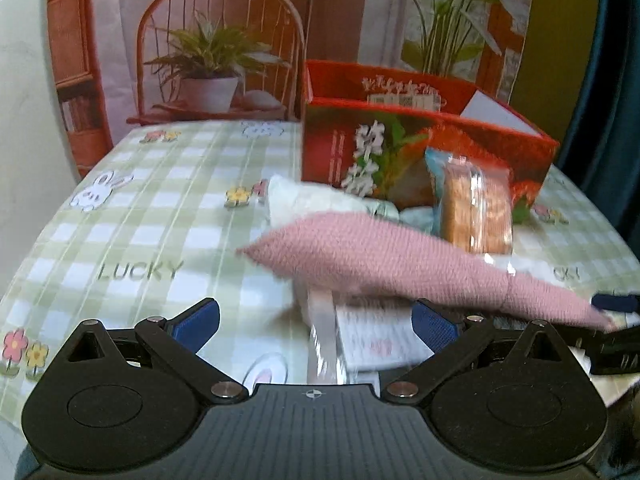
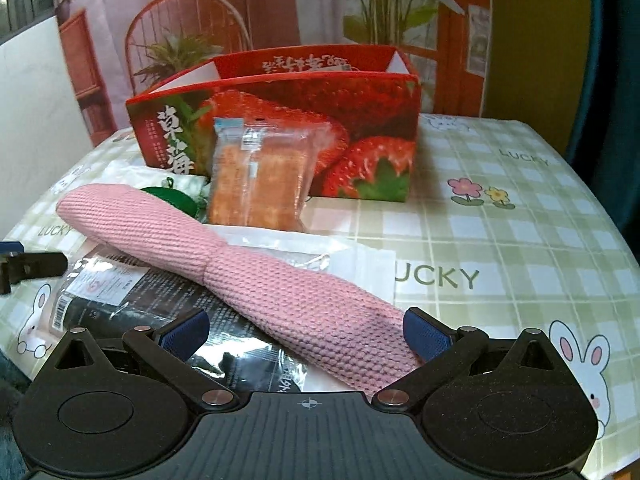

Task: Organize soft objects
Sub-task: 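Move both tools back down to the pink knit towel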

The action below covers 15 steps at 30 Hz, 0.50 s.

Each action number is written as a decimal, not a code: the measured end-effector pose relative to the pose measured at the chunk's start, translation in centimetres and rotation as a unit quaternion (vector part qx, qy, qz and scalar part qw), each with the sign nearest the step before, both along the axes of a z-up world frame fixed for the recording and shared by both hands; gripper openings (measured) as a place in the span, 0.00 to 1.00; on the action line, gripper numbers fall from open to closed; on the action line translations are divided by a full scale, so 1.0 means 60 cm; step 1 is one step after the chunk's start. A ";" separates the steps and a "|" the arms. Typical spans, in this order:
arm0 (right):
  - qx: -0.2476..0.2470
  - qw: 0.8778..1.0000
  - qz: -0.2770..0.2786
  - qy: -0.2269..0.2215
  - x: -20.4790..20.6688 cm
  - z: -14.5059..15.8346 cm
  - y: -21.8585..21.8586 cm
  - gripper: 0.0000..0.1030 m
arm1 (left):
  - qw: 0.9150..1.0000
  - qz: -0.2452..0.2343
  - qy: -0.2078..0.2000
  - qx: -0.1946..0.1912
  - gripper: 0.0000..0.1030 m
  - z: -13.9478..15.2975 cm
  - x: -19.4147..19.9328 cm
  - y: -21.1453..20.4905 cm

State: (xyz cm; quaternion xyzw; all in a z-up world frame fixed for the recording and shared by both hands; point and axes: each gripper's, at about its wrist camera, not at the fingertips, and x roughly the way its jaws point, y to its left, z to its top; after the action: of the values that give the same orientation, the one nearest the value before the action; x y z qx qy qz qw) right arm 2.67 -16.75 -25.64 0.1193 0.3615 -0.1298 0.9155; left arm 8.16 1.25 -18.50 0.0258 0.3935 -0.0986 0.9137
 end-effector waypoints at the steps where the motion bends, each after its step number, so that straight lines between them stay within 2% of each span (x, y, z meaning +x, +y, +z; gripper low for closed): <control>1: 0.000 1.000 0.001 0.002 0.001 -0.003 0.000 1.00 | 1.000 -0.005 -0.008 -0.005 1.00 0.003 0.006 -0.004; 6: -0.004 1.000 0.007 0.006 0.004 -0.013 0.001 0.99 | 0.999 -0.031 -0.034 -0.001 1.00 0.015 0.053 -0.033; 9: -0.005 1.000 0.006 0.004 0.006 -0.015 -0.003 0.97 | 0.999 -0.044 -0.029 0.007 0.99 0.006 0.079 -0.052; 11: -0.002 1.000 0.004 0.005 0.007 -0.017 -0.007 0.93 | 0.999 -0.050 -0.019 0.011 0.95 -0.004 0.091 -0.061; 12: 0.001 1.000 0.004 0.005 0.008 -0.019 -0.010 0.92 | 0.998 -0.053 -0.012 0.013 0.92 -0.012 0.097 -0.064; 15: 0.004 1.000 0.005 0.004 0.011 -0.021 -0.016 0.85 | 0.998 -0.054 0.012 0.020 0.61 -0.035 0.105 -0.064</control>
State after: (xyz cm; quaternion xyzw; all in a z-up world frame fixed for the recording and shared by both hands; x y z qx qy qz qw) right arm 3.34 -17.69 -26.92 0.1209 0.3667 -0.1243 0.9140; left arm 14.45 -2.60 -20.58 0.0640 0.4043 -0.1403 0.9015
